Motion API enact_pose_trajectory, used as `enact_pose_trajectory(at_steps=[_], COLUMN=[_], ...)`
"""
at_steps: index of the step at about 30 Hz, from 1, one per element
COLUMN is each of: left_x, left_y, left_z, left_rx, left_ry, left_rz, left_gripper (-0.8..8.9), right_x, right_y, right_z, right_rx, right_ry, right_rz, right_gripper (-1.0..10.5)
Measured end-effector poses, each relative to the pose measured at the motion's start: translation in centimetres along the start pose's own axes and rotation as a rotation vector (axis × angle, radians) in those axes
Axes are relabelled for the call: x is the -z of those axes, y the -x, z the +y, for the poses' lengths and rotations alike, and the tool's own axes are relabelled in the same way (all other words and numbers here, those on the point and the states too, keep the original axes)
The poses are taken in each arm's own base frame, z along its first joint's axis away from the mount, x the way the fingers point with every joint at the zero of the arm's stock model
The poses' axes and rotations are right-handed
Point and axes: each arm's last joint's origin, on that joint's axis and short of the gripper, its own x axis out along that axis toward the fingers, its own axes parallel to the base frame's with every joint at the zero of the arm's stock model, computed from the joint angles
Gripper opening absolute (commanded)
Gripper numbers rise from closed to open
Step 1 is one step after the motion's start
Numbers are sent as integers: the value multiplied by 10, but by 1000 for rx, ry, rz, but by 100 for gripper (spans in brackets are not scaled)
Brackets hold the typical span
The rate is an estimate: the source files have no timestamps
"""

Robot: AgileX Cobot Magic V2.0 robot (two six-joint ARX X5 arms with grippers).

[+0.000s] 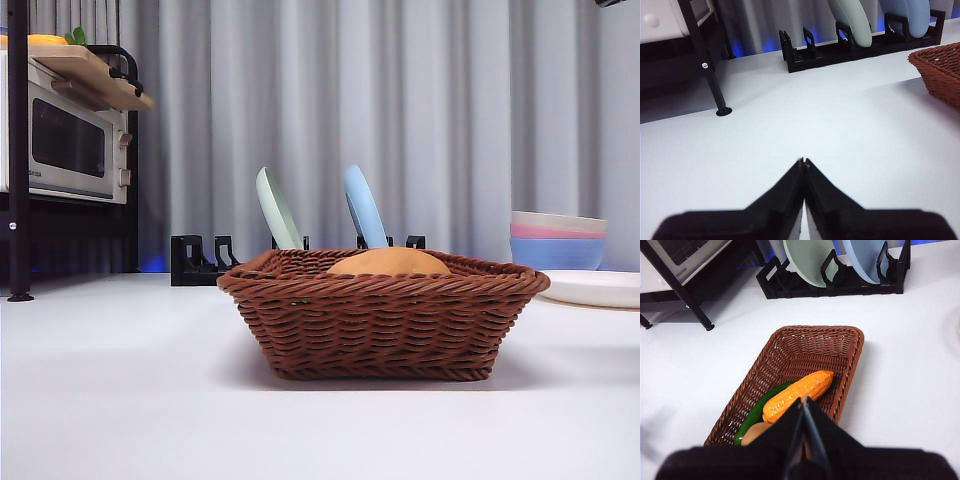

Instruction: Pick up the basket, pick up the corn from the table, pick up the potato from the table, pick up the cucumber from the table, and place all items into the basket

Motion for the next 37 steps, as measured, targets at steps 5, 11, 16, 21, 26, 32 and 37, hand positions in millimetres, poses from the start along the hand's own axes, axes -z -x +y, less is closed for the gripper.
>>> enact_pose_trajectory(at_steps=[5, 11, 16, 21, 26, 32, 37], left_x=[0, 0, 0, 0, 0, 0, 0], left_y=[0, 0, 0, 0, 0, 0, 0], left_z=[0, 0, 0, 0, 0, 0, 0], left_rx=[0, 0, 0, 0, 0, 0, 0], left_ry=[0, 0, 0, 0, 0, 0, 0], left_rz=[0, 0, 0, 0, 0, 0, 0], left_gripper=[-3, -3, -3, -3, -3, -3, -3], right_x=[0, 0, 0, -1, 6, 45, 93], right_y=[0, 0, 0, 0, 5, 9, 5], right_z=[0, 0, 0, 0, -7, -25, -43], right_rx=[0, 0, 0, 22, 56, 149, 242], right_ry=[0, 0, 0, 84, 237, 305, 284], right_rz=[0, 0, 0, -16, -144, -325, -321], right_gripper=[2, 2, 2, 2, 2, 2, 2])
